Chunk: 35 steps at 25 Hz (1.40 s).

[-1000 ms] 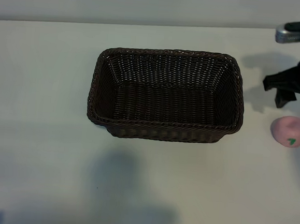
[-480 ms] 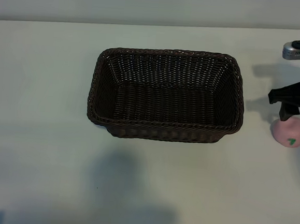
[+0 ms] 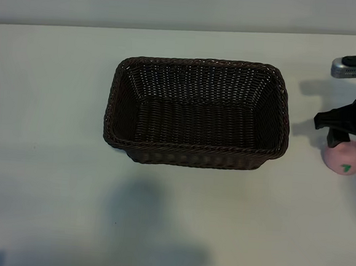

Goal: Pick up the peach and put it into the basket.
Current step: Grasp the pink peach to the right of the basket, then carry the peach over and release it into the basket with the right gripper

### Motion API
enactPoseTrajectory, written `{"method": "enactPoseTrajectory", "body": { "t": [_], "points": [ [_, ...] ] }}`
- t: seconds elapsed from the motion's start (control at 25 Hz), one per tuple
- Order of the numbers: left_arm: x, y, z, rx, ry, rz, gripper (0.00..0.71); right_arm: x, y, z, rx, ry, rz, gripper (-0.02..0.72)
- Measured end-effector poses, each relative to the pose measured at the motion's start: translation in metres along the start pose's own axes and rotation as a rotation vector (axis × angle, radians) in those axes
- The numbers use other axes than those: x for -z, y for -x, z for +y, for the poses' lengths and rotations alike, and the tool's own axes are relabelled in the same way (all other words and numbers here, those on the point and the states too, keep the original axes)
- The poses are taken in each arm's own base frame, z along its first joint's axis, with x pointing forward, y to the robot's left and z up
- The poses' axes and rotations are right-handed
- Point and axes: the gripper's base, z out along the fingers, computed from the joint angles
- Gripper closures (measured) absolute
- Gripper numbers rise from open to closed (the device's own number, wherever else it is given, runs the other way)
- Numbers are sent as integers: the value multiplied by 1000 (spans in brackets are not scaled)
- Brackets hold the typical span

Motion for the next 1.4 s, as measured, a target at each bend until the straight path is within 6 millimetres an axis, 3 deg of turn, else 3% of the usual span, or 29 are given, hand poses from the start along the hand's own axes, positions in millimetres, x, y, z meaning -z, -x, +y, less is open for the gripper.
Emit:
{"method": "enactPoseTrajectory", "body": {
  "t": [0.24, 0.36, 0.44, 0.6, 0.72, 1.08, 1.4],
  "points": [
    [0, 0, 0, 0, 0, 0, 118, -14, 0, 0, -2, -6, 29, 109],
    [0, 0, 0, 0, 0, 0, 118, -16, 0, -1, 5, -11, 34, 148],
    [0, 0, 0, 0, 0, 0, 118, -17, -1, -1, -2, -12, 35, 232],
    [0, 0, 0, 0, -1, 0, 118, -17, -1, -2, -9, -27, 36, 534],
    [0, 0, 0, 0, -1, 0, 118, -17, -1, -3, -16, -30, 37, 644],
    [0, 0, 0, 0, -1, 0, 118, -10, -2, -3, -14, -34, 44, 662],
    [0, 0, -1, 3, -6, 0, 118, 45, -6, -3, -17, -26, -66, 662]
  ]
}}
